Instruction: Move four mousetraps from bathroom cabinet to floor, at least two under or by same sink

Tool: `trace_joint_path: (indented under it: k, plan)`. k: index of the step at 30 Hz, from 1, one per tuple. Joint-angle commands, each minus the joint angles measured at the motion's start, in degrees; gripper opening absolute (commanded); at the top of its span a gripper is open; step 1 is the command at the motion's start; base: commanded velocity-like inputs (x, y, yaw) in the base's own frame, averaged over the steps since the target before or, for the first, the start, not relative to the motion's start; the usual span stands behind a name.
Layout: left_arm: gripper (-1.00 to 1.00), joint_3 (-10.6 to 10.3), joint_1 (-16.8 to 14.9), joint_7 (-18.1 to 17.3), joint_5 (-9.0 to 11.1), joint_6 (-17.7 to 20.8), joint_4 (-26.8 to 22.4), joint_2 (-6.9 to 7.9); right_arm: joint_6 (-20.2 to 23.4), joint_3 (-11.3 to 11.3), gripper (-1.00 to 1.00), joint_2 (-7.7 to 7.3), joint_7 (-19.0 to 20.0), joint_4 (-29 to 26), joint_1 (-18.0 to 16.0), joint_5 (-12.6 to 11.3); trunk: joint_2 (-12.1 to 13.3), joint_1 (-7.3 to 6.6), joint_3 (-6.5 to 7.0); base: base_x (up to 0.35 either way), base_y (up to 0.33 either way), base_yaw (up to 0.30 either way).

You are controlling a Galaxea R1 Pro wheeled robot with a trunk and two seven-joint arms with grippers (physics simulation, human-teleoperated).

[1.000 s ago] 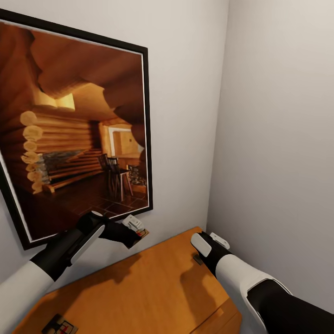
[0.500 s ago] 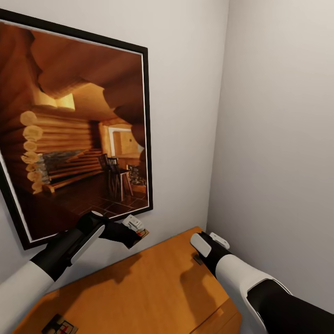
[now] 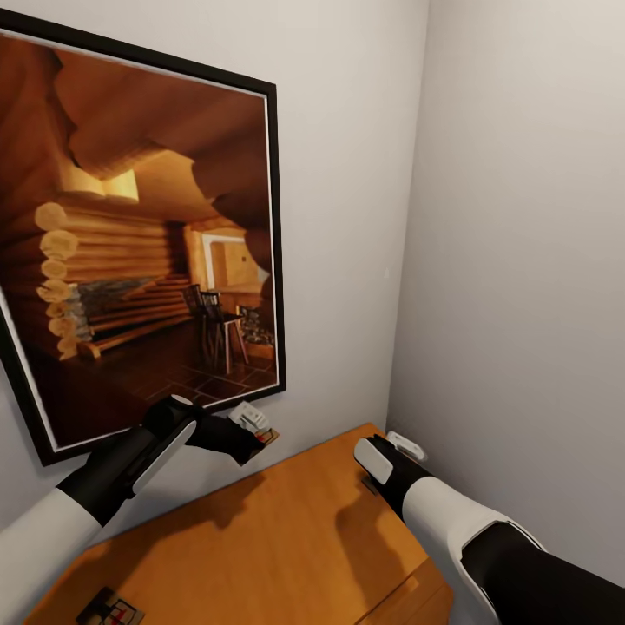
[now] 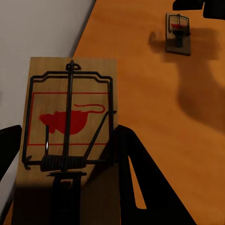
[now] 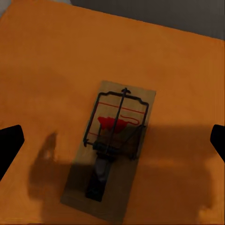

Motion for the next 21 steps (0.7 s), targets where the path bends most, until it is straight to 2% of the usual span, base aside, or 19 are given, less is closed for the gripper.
trace_joint_path:
  k: [1,7,21]
  plan:
    - [-1.0,-0.09,-0.08,-0.04,-0.05,0.18,-0.05,0.05,0.62,0.23,1.0,0.0,0.19,-0.03,-0.07,0.13,-0.11,0.03,-0.12,0.0,0.0,0.0]
    - [-1.0,-0.09,-0.08,-0.04,-0.05,0.18,-0.05,0.1,0.48,0.28,1.0,0.0,1.52,0.13,-0.07,0.08,-0.11,0.03,-0.12,0.0,0.0,0.0]
    - [-1.0,-0.09,-0.08,-0.04,-0.05,0.18,-0.05,0.08,0.24,0.28,1.0,0.0,0.05,1.05,-0.07,0.06,-0.11,0.03,-0.12,0.0,0.0,0.0]
